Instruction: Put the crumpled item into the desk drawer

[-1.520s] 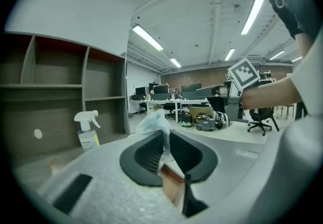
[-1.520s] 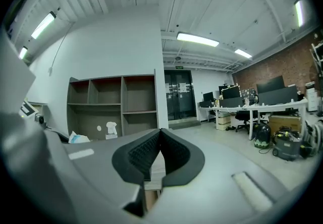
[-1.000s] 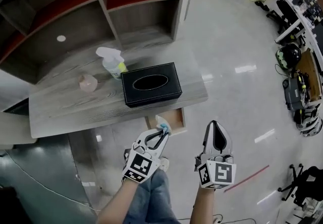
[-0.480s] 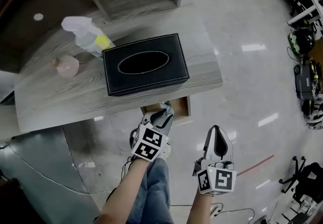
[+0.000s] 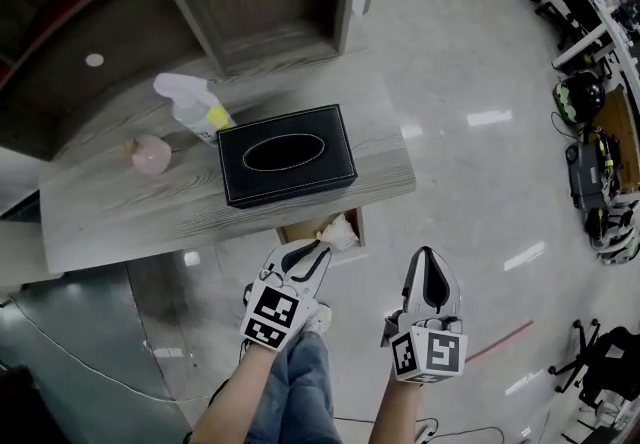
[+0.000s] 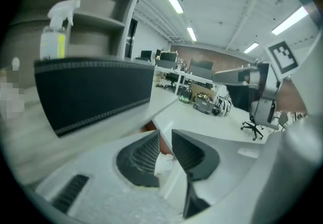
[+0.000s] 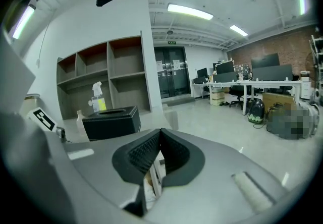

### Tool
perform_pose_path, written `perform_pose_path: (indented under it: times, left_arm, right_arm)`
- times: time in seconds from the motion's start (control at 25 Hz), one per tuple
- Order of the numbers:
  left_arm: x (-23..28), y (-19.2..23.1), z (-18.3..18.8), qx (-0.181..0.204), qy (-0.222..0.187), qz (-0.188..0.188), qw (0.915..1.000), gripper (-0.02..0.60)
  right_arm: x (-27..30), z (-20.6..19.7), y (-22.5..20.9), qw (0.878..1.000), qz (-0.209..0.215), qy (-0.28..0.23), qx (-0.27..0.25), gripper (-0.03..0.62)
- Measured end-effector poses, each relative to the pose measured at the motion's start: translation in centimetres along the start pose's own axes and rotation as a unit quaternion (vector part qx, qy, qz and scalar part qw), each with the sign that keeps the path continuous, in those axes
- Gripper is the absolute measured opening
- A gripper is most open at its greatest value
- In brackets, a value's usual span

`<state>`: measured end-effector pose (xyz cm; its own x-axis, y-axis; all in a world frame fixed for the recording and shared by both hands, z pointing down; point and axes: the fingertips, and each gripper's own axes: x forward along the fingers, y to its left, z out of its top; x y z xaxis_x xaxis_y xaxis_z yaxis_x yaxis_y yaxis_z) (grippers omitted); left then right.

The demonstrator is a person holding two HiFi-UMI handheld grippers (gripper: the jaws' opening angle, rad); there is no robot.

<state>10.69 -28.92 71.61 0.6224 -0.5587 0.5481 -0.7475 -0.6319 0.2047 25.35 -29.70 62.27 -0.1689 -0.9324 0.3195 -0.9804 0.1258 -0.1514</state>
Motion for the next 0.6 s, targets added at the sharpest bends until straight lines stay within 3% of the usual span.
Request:
perform_pose_path:
  times: [0.16, 0.28, 0.44, 0.6]
  left_arm:
    - [-5.6, 0.2, 9.0, 0.017, -0.091, 0.022, 0.9955, 0.046]
    - [-10.0, 0.5, 16.3, 0.047, -0.155, 0.044, 0.9858, 0.029]
    - [-16.0, 0.9, 25.1, 0.085, -0.239, 0.076, 0.9643, 0.011]
    - [-22.4, 0.3, 31.7, 0.118, -0.307, 0.101, 0.9389, 0.002]
  right_arm:
    - [-0.9, 6.5, 0.7, 0.999, 0.005, -0.042, -0.009, 0.012]
    - [-1.9, 12.4, 1.7, 0.996, 0.018, -0.083, -0.019, 0.012]
    - [-3.5, 20.8, 3.0, 0.988, 0.041, -0.145, -0.030, 0.011]
    - [-6.2, 27.5, 4.5, 0.978, 0.064, -0.194, -0.032, 0.012]
